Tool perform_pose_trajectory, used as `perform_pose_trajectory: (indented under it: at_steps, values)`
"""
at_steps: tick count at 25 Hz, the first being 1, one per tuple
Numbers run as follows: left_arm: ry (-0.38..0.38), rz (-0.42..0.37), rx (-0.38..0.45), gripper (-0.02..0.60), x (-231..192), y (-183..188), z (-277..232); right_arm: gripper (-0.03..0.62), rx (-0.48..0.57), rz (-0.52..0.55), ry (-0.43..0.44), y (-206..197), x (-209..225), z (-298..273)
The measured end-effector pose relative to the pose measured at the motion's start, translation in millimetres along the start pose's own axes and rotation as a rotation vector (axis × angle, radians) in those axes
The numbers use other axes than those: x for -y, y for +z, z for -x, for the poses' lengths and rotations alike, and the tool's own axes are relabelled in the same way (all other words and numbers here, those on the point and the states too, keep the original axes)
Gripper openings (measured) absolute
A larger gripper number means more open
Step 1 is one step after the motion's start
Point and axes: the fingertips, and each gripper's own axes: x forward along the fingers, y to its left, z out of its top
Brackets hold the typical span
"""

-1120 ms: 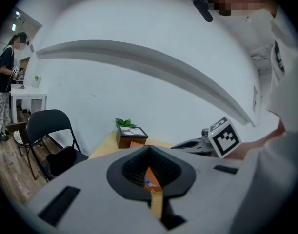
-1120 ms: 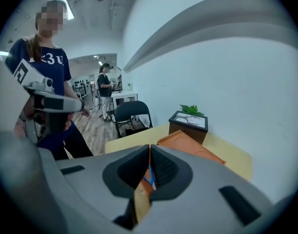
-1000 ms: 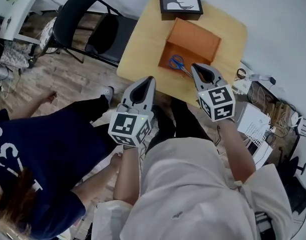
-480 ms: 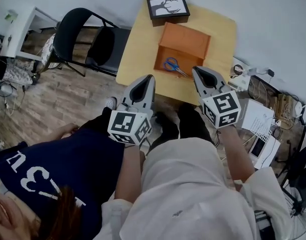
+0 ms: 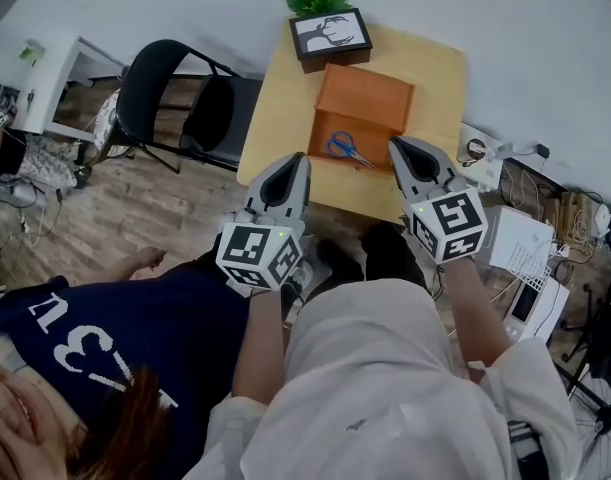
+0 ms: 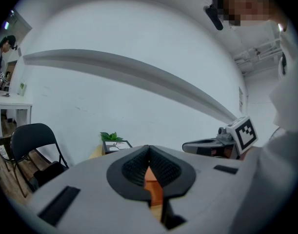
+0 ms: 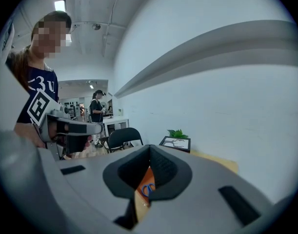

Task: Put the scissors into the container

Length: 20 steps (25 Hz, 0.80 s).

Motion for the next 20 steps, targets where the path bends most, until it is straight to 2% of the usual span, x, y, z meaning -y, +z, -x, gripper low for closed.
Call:
perform_pose_trajectory:
  at_steps: [12,20]
  values:
    - [-0.008,-0.023,0.018,0.006,3.1,15.4,-15.2,-0.002,0.053,-0.007,-0.006,22.4,13.5,0.9]
    - [0.016,-0.021,0.017,0.006,-0.7,15.5,-18.9,-0.002,0.052,0.001,0.011,23.6,20.4,-2.7]
